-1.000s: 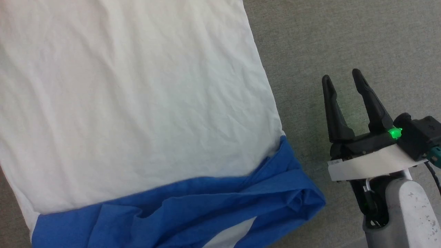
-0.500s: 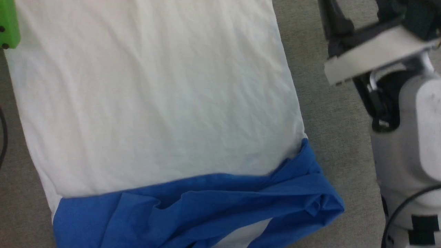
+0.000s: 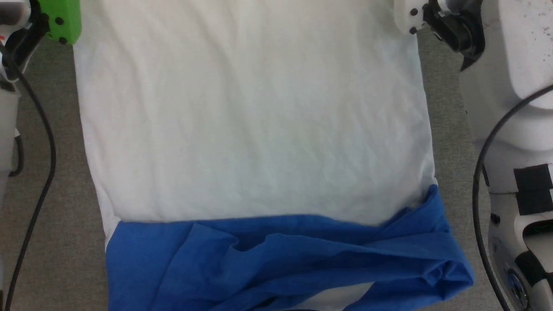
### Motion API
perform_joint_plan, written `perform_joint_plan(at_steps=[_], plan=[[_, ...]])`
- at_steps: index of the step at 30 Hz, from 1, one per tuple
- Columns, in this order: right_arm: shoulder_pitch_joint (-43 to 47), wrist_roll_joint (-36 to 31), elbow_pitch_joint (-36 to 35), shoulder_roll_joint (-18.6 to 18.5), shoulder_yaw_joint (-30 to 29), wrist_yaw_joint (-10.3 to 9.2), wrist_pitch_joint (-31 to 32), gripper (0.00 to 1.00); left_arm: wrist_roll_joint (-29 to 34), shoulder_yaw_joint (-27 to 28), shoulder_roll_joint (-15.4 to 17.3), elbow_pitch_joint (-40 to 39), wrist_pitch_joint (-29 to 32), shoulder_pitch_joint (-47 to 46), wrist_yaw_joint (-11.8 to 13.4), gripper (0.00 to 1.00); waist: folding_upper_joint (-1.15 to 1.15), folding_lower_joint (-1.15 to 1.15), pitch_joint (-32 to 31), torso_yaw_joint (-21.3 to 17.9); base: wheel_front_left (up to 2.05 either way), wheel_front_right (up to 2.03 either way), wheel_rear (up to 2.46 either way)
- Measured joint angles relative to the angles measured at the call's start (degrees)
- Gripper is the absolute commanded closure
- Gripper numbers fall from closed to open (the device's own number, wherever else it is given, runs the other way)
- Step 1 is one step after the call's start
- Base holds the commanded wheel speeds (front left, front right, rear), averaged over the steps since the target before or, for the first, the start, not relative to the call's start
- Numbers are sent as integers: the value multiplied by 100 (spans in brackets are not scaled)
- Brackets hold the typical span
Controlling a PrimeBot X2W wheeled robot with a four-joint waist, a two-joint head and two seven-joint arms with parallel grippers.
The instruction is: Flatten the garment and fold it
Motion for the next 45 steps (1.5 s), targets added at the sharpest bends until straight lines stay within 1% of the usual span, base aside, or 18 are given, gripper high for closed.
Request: perform_joint_plan(at_steps=[1, 2, 3, 4, 5, 8, 11, 13, 17, 23, 26, 31, 35, 38, 42, 45], plan=[[-74, -74, 140, 0, -7, 0, 126, 0, 0, -24, -21, 55, -51, -23, -16, 100, 0, 0, 13, 44, 0, 0, 0], [-148, -146, 254, 1, -34, 0, 249, 13, 0, -44, -41, 103, -91, -34, -22, 100, 0, 0, 24, 82, 0, 0, 0], [-223, -208, 326, -2, -42, 0, 364, 59, -1, -63, -56, 148, -130, -43, -26, 100, 0, 0, 32, 110, 0, 0, 0], [-320, -302, 411, -5, -55, 1, 544, 95, -1, -82, -78, 199, -171, -57, -45, 100, 0, 0, 40, 139, 0, 0, 0], [-411, -387, 474, -2, -45, 2, 737, 100, -1, -104, -99, 247, -210, -68, -59, 100, 0, 0, 44, 163, 0, 0, 0], [-537, -500, 528, 26, 24, 2, 1110, 100, -15, -159, -134, 382, -311, -97, -81, 100, 0, 0, 24, 195, 0, 0, 0], [-538, -554, 466, -14, 34, 2, 1118, 100, 5, -203, -130, 463, -539, -170, -118, 100, 0, 0, 3, 191, 0, 0, 0], [-537, -613, 385, -54, 8, 2, 966, 100, 76, -220, -120, 501, -762, -252, -119, 100, 0, 0, -1, 177, 0, 0, 0], [-558, -792, 256, -118, -74, 2, 367, 100, 359, -231, -108, 626, -1381, -447, -108, 100, 0, 0, 2, 139, 0, 0, 0], [-699, -1121, 169, -114, -212, 2, -526, 100, 758, -230, -97, 808, -2420, -704, 124, 100, 0, 0, 11, 67, 0, 0, 0], [-759, -1235, 175, -120, -180, 2, -1040, 100, 866, -216, -103, 932, -2883, -785, 241, 100, 0, 0, -20, 48, 0, 0, 0], [-728, -1104, 338, -110, 25, 2, -1488, 100, 879, -177, -130, 1184, -3299, -714, 271, 100, 0, 0, -177, 34, 0, 0, 0], [-425, -757, 290, -138, 293, 2, -1896, 100, 719, -107, -110, 1157, -3730, -257, 271, 100, 0, -1, -408, 38, 0, 0, 0], [-7, -444, 126, -268, 544, 2, -2163, 100, 602, -54, -52, 998, -4044, 298, 287, 100, 0, -1, -635, 49, 0, 0, 0], [711, -38, -344, -593, 896, 2, -2377, 100, 489, -5, 19, 495, -4298, 1235, 390, 100, 0, -1, -1017, 83, 0, 0, 0], [1357, 258, -853, -849, 1091, 2, -2406, 100, 272, 14, 77, 51, -4314, 2049, 460, 100, 0, -1, -1335, 115, 0, 0, 0]])
